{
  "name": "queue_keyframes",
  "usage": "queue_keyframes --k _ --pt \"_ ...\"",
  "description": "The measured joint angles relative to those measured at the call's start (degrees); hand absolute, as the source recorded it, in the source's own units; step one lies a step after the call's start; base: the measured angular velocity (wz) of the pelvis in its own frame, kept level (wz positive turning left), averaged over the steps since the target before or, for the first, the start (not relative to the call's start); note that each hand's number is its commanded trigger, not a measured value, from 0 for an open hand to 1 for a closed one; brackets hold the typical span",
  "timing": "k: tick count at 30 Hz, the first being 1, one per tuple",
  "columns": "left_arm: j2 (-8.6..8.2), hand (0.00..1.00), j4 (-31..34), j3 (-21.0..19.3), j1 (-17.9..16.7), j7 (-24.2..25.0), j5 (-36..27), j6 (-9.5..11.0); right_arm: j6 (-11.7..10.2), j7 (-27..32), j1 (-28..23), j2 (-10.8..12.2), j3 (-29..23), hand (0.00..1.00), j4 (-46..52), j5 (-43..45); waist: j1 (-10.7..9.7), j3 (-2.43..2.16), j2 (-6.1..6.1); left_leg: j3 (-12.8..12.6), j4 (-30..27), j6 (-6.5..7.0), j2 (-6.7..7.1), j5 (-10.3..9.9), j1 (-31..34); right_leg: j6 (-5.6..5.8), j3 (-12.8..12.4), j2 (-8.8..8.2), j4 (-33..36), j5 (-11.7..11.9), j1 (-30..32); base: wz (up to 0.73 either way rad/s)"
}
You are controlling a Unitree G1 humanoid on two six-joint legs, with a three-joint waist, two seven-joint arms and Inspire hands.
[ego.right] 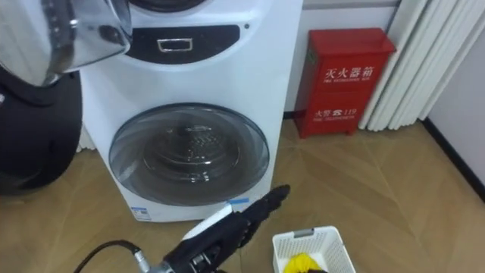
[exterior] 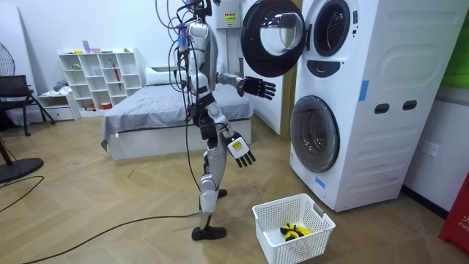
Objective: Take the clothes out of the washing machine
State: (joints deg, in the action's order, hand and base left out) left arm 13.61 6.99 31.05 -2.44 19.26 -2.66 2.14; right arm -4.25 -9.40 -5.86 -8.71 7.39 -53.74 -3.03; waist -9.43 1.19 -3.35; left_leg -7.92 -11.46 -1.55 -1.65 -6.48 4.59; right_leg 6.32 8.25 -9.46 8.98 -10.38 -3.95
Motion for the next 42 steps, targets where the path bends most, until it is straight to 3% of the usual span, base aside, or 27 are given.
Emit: queue_keyframes --k 3,5,7,11,13,14,16,18,19,21,25,28,31,35,37,42 --pt "-0.66 0.0 -1.49 0.9 0.42 0.48 0.77 -0.01 0.05 -0.14 -0.03 -0.13 0.67 0.0 0.0 -0.2 -0.26 0.29 0.63 -0.16 0.07 -0.03 -0.06 -0.12 0.0 0.0 0.08 0.02 -0.01 0.0 0.14 -0.03" --pt "-1.47 0.0 -3.67 0.86 0.85 0.47 0.76 0.0 0.15 -0.23 0.12 -0.13 0.79 0.0 0.01 -0.16 -0.36 0.08 1.14 -0.15 0.08 -0.03 -0.06 -0.12 0.01 0.0 0.72 0.02 -0.03 0.0 0.13 0.0" --pt "-2.09 0.0 -8.71 0.63 1.69 0.2 0.7 0.16 0.27 -0.52 0.28 -0.16 0.78 0.0 0.17 -0.29 -0.29 -0.16 1.61 -0.08 0.13 -0.04 -0.13 -0.11 -0.11 0.0 1.87 0.01 -0.01 0.0 0.03 0.0" --pt "-2.52 0.0 -21.45 -1.01 1.33 -1.47 -0.18 1.23 0.3 -0.03 -0.39 -0.14 0.31 0.0 0.41 -0.65 0.65 -0.08 1.41 -0.49 0.73 -0.06 -0.15 -0.1 -1.4 0.0 1.44 0.0 -0.07 0.0 -0.77 -0.08" --pt "-3.55 0.0 -34.52 -5.64 0.5 -4.4 -0.19 2.22 0.56 0.16 -1.05 -0.14 -0.52 0.0 0.03 -1.05 2.07 -0.11 0.97 -1.59 1.39 -0.23 -0.31 -0.2 -2.94 0.01 1.34 0.01 -0.15 -0.01 -1.29 -0.25" --pt "-3.71 0.0 -38.0 -6.99 0.45 -5.47 -0.19 2.4 0.58 0.21 -1.11 -0.12 -0.89 0.0 -0.1 -1.03 2.06 -0.11 0.86 -1.58 1.42 -0.24 -0.31 -0.21 -3.12 0.01 1.44 0.01 -0.13 -0.01 -1.48 -0.11" --pt "-4.06 0.0 -51.41 -14.51 -0.13 -9.51 -0.7 3.0 0.57 0.73 -1.5 0.06 -3.11 0.0 -0.64 -1.09 2.36 -0.54 0.16 -1.56 1.47 -0.34 -0.37 -0.28 -3.26 0.01 1.55 0.06 -0.3 -0.01 -1.67 0.0" --pt "-3.32 0.0 -58.64 -19.19 -0.31 -12.07 -4.92 3.26 0.56 1.43 -1.88 0.11 -4.37 0.0 -2.26 -2.56 3.63 -0.88 -0.35 -1.79 1.48 -0.48 -0.58 -0.4 -3.52 -0.06 1.55 0.21 -0.28 0.04 -1.69 -0.1" --pt "-3.03 0.0 -63.14 -22.11 -0.37 -13.85 -8.79 3.68 0.56 2.33 -2.09 0.03 -4.62 0.0 -3.5 -3.49 4.92 -0.86 -0.4 -2.41 1.58 -0.58 -0.82 -0.65 -4.33 -0.15 1.52 0.3 -0.25 0.09 -1.99 -0.22" --pt "-2.83 0.0 -66.72 -26.92 -1.03 -16.58 -13.22 3.75 0.56 3.01 -2.54 -0.02 -5.75 0.0 -4.03 -3.55 5.66 -0.87 -0.13 -2.79 1.57 -0.68 -0.99 -1.0 -4.98 -0.16 1.68 0.36 -0.26 0.11 -2.45 -0.15" --pt "-3.3 0.0 -66.69 -39.06 -0.26 -23.52 -23.75 5.12 0.27 3.09 -2.53 0.09 -10.34 0.0 -4.02 -2.96 7.28 -0.56 1.45 -2.97 1.78 -0.78 -1.13 -1.11 -6.38 -0.15 1.48 0.46 -0.25 0.11 -3.6 -0.03" --pt "-3.18 0.0 -62.17 -43.89 0.44 -28.88 -29.14 5.54 -0.1 3.6 -2.46 -0.04 -11.2 0.0 -3.15 -0.53 7.4 -0.84 2.66 -2.97 1.79 -0.79 -1.18 -1.1 -6.4 -0.15 1.66 0.49 -0.25 0.11 -3.6 -0.02" --pt "-2.92 0.0 -56.1 -47.62 2.52 -34.02 -29.07 5.73 -0.12 3.71 -3.37 -0.07 -11.58 0.0 -2.5 1.31 7.95 -1.08 3.13 -2.71 1.65 -0.79 -1.18 -1.1 -6.31 -0.15 2.03 0.51 -0.3 0.11 -3.79 0.03" --pt "-2.42 0.0 -44.51 -49.0 3.97 -40.39 -28.92 7.65 -0.35 4.66 -4.68 0.3 -12.09 0.0 -0.5 1.82 8.57 -1.09 3.18 -2.5 1.65 -0.81 -1.19 -1.11 -6.13 -0.17 3.41 0.48 -0.27 0.12 -3.72 0.03" --pt "-2.1 0.0 -35.69 -49.06 4.21 -44.7 -26.73 7.79 -0.39 4.77 -5.71 0.32 -12.15 0.0 1.25 1.91 8.58 -1.11 3.22 -2.4 1.74 -0.85 -1.19 -1.14 -6.12 -0.17 3.45 0.49 -0.27 0.13 -3.69 0.0" --pt "-1.82 0.0 -21.01 -49.18 4.29 -50.65 -23.69 8.35 -0.37 5.18 -7.41 1.24 -13.7 0.0 3.55 3.29 8.41 -1.18 3.3 -2.24 1.95 -0.88 -1.19 -1.16 -6.14 -0.17 3.64 0.52 -0.31 0.12 -3.61 0.0"
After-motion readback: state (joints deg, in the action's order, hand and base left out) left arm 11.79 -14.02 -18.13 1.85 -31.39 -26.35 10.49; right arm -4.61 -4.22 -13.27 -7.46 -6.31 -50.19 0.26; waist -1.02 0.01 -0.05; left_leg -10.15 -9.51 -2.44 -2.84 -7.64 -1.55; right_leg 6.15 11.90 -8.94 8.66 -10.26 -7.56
